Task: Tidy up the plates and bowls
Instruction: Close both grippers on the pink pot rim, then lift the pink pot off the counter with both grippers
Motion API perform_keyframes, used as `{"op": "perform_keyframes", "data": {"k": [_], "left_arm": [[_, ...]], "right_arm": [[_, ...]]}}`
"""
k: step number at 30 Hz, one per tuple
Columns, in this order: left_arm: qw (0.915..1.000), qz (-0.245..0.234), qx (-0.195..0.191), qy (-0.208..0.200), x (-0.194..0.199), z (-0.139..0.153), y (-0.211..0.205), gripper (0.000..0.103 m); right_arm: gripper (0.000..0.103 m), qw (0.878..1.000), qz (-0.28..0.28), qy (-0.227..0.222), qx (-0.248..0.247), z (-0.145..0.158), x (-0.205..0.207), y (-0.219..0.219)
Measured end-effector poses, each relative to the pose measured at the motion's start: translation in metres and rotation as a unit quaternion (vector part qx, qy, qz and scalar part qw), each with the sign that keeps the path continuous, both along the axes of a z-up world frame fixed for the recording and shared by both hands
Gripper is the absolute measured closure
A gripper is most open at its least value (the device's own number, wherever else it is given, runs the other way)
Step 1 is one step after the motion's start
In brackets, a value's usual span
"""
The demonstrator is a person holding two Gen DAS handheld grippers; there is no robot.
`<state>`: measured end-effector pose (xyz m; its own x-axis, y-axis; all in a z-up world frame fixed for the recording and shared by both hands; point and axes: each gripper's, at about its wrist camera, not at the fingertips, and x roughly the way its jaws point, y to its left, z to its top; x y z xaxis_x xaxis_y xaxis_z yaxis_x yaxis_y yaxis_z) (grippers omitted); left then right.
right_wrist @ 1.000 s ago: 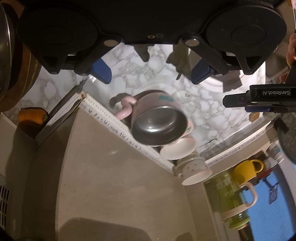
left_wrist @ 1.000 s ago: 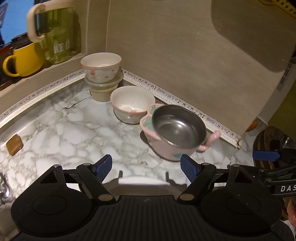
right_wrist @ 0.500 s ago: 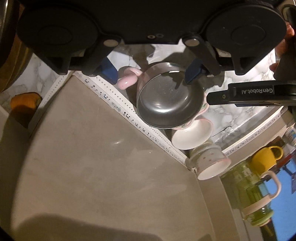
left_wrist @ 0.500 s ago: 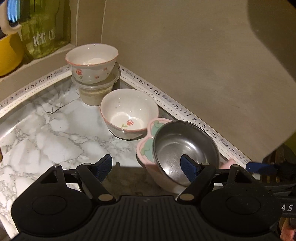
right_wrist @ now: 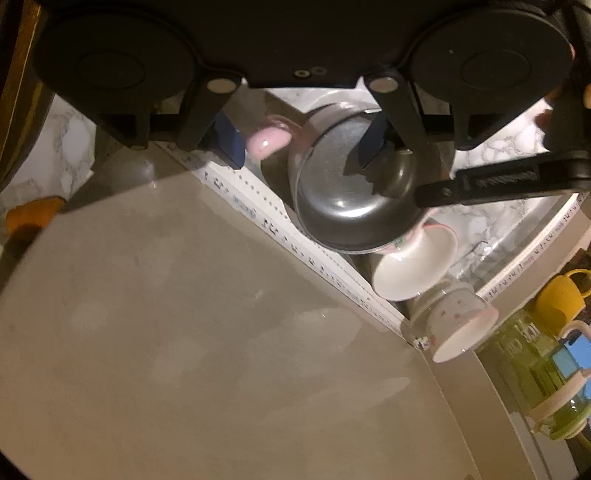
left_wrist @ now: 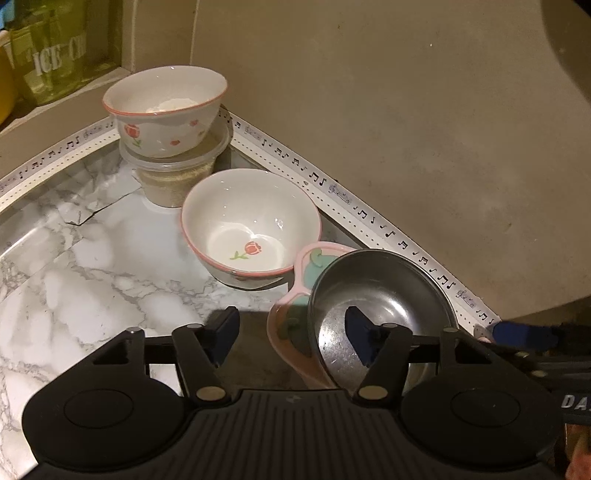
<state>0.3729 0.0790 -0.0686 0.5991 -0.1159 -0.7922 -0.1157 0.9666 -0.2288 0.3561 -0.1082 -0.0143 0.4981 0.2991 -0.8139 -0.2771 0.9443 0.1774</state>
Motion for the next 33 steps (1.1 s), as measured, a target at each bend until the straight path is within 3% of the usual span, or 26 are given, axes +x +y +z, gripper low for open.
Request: {"op": "perform_keyframes", "data": {"k": [3, 5, 11, 22, 25, 33], "left_arm": [[1.0000, -0.001, 0.000, 0.005, 0.003, -0.004, 0.000, 0.050], [1.0000, -0.002, -0.002, 0.009, 0.005, -0.005, 0.001, 0.057], [0.9998, -0.006, -0.002, 0.016, 0.005, -0.010, 0.001, 0.063], [0.9995, -0.006, -0.016, 0.025, 0.002, -0.014, 0.000, 0.065], [0.9994, -0.005, -0.026, 0.023, -0.002, -0.012, 0.001, 0.070], [0.9994, 0.001, -0.022, 0.027, -0.004, -0.010, -0.001, 0.071]], "right_arm": [[0.036, 1.000, 0.013, -0.005, -0.005, 0.005, 0.005, 0.006], [0.043, 1.000, 0.021, -0.006, -0.010, 0.006, 0.008, 0.010], [0.055, 0.999, 0.029, 0.002, -0.024, -0.001, 0.020, 0.022], [0.070, 0.999, 0.025, 0.014, -0.042, -0.015, 0.030, 0.028], [0.074, 0.999, 0.025, 0.020, -0.038, -0.018, 0.031, 0.027], [0.093, 0.998, 0.032, 0.011, -0.056, -0.019, 0.030, 0.028]]}}
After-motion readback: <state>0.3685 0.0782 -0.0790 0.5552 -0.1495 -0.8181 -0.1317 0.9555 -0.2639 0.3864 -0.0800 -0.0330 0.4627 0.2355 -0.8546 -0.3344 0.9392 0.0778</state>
